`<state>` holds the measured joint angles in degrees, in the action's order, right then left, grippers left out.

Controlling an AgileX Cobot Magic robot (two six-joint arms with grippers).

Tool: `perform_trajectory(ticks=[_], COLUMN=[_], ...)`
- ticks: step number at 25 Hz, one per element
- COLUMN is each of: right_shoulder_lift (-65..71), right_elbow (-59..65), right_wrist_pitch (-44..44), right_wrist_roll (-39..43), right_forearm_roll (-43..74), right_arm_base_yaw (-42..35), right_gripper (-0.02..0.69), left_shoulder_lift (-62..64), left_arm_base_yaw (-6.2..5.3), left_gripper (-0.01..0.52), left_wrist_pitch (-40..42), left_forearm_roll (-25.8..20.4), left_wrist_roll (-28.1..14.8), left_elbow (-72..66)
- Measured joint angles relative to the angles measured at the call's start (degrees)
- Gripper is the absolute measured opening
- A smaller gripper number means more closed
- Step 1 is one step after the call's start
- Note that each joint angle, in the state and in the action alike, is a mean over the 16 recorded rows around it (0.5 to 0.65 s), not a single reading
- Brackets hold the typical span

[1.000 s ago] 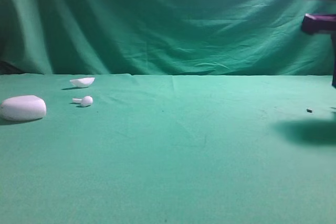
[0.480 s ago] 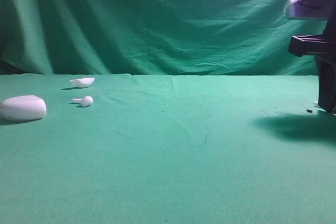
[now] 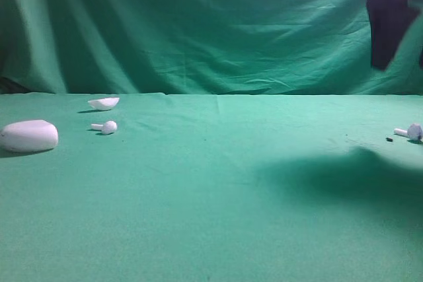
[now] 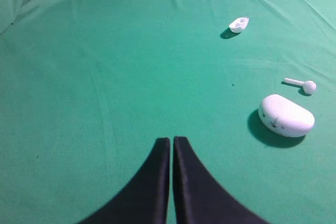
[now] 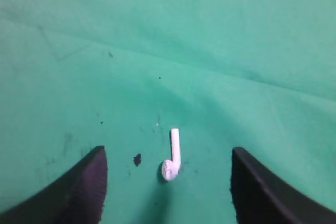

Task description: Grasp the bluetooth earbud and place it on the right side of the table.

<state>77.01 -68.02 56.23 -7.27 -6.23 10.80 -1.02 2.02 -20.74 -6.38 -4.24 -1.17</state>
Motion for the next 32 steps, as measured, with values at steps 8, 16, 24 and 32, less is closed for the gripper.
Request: perform_trajectory(ticks=[8, 16, 24, 32], right_shoulder_lift=[-22.87, -46.88, -65.29, -72.6], right_elbow=[1.89, 10.36, 20.26, 28.28], right_wrist_pitch=[6.51, 4.99, -0.96, -7.25], right_wrist_roll=[1.15, 2.72, 3.64, 3.49], right_forearm_roll=[-0.79, -1.4, -2.69, -0.64], right_arm_base_yaw=[0.0, 0.0, 0.0, -0.04], right_gripper=[0.016, 0.0, 0.0, 0.0], left_shoulder_lift=[0.0, 0.0, 0.0, 0.0], left_arm_base_yaw=[0.0, 0.0, 0.0, 0.0], left_gripper=[0.0, 0.0, 0.0, 0.0], left_wrist_pitch=[0.0, 0.0, 0.0, 0.0], left_forearm_roll=[0.0, 0.0, 0.0, 0.0], left_wrist_roll=[0.0, 0.0, 0.0, 0.0], left_elbow=[0.0, 0.0, 0.0, 0.0])
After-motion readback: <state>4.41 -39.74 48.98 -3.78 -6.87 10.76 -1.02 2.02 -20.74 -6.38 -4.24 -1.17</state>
